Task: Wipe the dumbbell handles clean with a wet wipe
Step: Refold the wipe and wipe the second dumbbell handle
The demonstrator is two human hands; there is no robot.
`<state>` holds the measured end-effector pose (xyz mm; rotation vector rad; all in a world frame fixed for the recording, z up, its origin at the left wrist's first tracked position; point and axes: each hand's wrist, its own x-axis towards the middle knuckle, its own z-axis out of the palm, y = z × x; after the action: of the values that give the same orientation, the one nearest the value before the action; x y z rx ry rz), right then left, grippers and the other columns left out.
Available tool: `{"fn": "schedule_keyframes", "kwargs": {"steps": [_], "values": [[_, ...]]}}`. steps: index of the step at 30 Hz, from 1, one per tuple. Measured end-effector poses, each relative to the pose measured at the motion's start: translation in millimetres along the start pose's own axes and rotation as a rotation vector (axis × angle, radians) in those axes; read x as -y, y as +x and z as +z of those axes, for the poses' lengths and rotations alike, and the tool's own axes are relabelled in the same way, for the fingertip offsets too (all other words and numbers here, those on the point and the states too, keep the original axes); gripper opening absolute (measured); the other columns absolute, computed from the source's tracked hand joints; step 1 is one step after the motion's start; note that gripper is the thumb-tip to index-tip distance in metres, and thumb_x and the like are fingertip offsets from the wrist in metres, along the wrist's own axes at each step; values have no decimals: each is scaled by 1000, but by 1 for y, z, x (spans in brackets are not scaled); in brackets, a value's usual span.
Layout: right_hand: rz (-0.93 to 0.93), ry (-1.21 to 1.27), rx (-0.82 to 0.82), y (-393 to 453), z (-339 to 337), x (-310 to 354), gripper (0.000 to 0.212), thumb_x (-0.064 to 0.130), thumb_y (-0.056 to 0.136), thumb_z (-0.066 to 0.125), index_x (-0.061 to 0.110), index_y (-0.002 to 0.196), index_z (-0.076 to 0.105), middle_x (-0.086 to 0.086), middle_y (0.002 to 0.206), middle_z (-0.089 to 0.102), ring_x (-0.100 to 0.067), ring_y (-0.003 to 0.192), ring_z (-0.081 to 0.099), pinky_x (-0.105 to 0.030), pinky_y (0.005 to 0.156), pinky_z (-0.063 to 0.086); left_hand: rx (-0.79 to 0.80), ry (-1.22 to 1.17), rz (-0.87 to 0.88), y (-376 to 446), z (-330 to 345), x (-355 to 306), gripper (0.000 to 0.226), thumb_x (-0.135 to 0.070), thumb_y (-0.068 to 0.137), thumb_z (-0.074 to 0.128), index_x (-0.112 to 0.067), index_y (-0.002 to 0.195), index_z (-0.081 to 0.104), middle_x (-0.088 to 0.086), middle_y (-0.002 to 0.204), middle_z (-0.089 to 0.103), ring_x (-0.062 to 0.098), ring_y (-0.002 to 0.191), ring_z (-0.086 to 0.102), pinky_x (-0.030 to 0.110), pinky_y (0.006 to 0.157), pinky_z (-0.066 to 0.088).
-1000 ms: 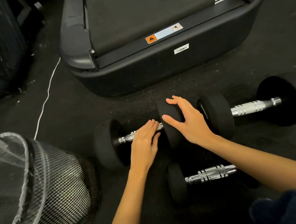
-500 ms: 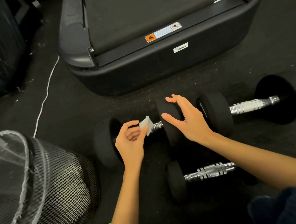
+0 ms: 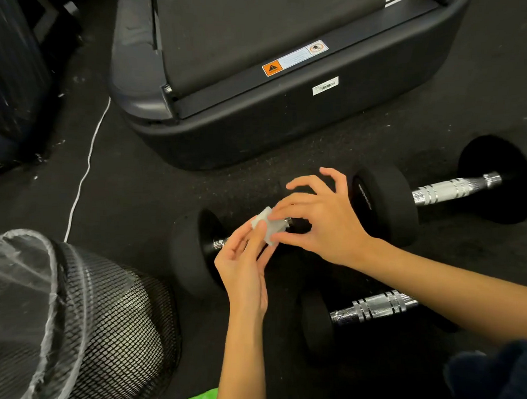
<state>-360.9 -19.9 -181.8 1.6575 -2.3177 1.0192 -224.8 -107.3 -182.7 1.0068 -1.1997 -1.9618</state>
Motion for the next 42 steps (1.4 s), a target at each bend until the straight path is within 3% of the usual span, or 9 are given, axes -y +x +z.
{"fn": "schedule_keyframes", "kwargs": {"steps": [4,8,14,21,25,28,31,36,42], "values": [[9,20,42,0,1,-1,32,53,81,62,33,102,75,19,96,74,-8,116,53,-48,112,13,15,43,40,-6,1,-4,37,-19,83,70,-4,117,69,13,118,71,27,113,68,40,89,58],[-27,37,45,-3,3,2,33,48,88,52,29,101,76,14,89,74,-6,111,55,-43,112,11,21,140,97,-13,2,-5,34,-9,81,71,-7,115,70,3,108,76,20,104,71,36,88,59],[227,337,-103,6,-1,0,12,28,88,65,21,90,74,12,89,71,-2,103,60,-31,115,13,-70,168,127,-16,-2,-2,36,4,80,74,-10,113,71,8,112,72,24,100,72,43,89,58],[312,355,-117,14,-9,-4,7,23,88,67,21,87,73,23,85,57,0,102,53,-23,115,4,-127,105,135,-23,2,-2,35,7,78,74,-5,111,71,5,108,74,17,98,73,50,94,55],[265,483,-60,15,-15,0,8,18,91,63,18,92,71,20,90,59,2,100,54,-26,114,23,39,114,71,-22,-6,-6,32,-9,78,77,-13,110,74,11,115,73,26,110,69,45,93,56],[257,565,24,18,-22,5,10,20,95,59,21,98,69,26,95,56,-6,107,54,-35,99,44,132,-39,-49,-21,-4,-18,35,-27,83,70,-7,111,73,17,120,70,32,115,66,36,86,58],[208,560,94,22,-26,10,14,22,97,56,21,101,70,27,95,58,-5,105,54,-34,95,43,94,-81,-128,-18,1,-25,28,-22,83,66,-5,103,76,17,114,72,35,112,66,34,81,60],[212,610,67,23,-26,13,18,22,98,55,14,101,71,8,95,69,-6,97,61,-30,87,48,138,-64,-181,-19,3,-33,44,-11,81,67,0,123,65,16,121,70,30,113,67,31,83,60],[280,492,-67,17,-22,13,18,18,88,69,17,106,67,6,79,64,-12,66,59,-16,61,47,61,216,-6,-22,7,-31,25,-7,83,72,-7,108,74,11,102,76,23,101,72,38,86,58]]}}
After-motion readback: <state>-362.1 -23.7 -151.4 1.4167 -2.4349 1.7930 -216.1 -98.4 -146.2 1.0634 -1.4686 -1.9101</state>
